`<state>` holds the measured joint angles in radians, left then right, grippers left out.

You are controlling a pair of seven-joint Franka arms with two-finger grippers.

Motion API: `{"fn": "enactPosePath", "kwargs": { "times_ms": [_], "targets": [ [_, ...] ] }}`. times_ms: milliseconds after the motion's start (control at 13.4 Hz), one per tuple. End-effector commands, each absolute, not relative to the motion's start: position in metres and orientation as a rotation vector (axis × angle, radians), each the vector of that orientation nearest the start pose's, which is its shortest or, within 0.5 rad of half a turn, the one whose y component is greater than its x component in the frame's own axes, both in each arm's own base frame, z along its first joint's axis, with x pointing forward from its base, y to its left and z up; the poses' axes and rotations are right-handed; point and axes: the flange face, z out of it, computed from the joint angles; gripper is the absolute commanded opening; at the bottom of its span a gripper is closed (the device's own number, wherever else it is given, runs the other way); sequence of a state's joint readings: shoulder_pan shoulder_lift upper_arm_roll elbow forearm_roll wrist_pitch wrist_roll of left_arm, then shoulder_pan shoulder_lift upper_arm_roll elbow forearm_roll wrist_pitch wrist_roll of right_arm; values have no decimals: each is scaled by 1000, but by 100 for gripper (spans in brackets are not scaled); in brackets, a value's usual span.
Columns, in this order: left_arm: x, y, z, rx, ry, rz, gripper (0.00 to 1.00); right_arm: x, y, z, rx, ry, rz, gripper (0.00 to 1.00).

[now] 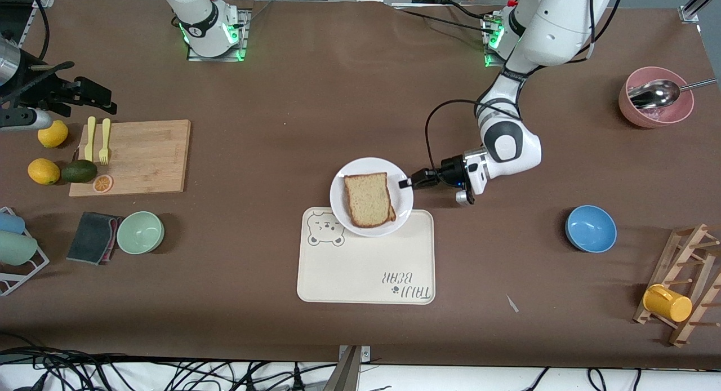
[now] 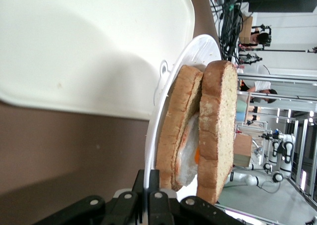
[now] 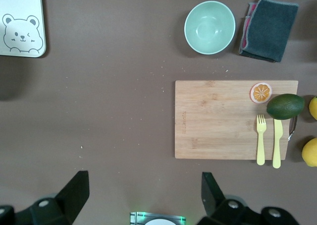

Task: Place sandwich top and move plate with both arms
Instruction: 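Slide the plate with the left gripper onto the cream bear tray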

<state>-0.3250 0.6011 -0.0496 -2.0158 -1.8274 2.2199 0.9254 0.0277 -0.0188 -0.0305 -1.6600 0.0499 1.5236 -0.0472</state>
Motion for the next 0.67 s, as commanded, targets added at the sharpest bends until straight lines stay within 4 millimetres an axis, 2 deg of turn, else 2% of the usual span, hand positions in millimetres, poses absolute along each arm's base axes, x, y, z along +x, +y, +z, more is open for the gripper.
{"fn": "enactPosePath", "kwargs": {
  "times_ms": [0,598],
  "targets": [
    [564,-254,147,1977,304,74,0,540,1,597,-3072,-79,179,100],
    [614,-261,132,1999,378,94,0,540,2,596,-3073,-76,181,100]
  ]
}}
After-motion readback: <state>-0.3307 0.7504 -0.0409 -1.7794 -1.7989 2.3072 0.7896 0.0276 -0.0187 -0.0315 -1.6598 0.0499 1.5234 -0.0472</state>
